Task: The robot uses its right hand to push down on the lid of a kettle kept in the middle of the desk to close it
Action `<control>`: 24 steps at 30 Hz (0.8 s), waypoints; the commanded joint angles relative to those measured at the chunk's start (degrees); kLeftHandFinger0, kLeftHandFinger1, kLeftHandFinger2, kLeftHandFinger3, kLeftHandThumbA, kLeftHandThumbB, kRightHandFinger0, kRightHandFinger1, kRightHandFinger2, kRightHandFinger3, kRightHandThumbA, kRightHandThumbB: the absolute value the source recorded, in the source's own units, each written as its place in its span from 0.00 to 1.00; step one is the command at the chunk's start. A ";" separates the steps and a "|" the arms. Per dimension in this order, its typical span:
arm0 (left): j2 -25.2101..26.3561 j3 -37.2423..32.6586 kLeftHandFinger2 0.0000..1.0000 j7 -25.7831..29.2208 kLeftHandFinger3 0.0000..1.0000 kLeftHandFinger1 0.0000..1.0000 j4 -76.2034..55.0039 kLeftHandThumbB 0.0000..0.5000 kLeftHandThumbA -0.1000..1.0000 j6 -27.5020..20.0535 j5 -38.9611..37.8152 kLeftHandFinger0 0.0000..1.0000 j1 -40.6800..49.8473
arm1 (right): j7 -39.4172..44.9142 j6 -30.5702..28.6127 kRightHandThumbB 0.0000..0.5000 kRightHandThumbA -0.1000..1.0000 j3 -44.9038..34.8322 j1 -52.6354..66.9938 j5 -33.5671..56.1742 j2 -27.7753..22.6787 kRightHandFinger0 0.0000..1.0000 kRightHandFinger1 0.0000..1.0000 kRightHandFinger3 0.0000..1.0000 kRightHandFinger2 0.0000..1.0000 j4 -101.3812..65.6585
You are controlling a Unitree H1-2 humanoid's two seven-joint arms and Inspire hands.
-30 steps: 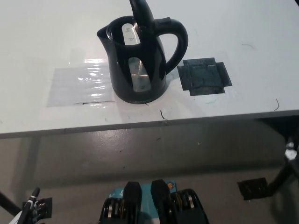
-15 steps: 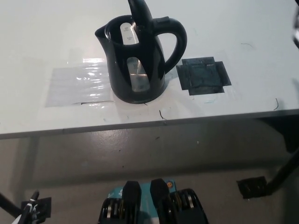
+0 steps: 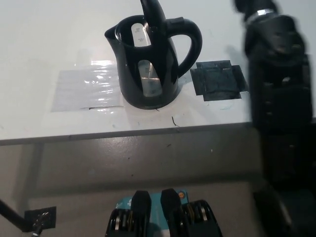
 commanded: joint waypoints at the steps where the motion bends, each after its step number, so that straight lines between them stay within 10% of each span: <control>1: 1.37 -0.48 1.00 -1.74 1.00 1.00 -1.82 0.23 1.00 0.06 -0.31 1.00 0.78 | -2.66 1.47 0.09 0.39 0.04 -4.59 0.45 2.09 1.00 1.00 1.00 1.00 4.47; 24: 0.81 -2.57 1.00 -1.25 1.00 1.00 -2.68 0.23 1.00 -0.03 1.28 1.00 3.56 | -5.88 1.47 0.07 0.44 2.34 -10.61 -1.60 5.27 1.00 1.00 1.00 1.00 18.16</control>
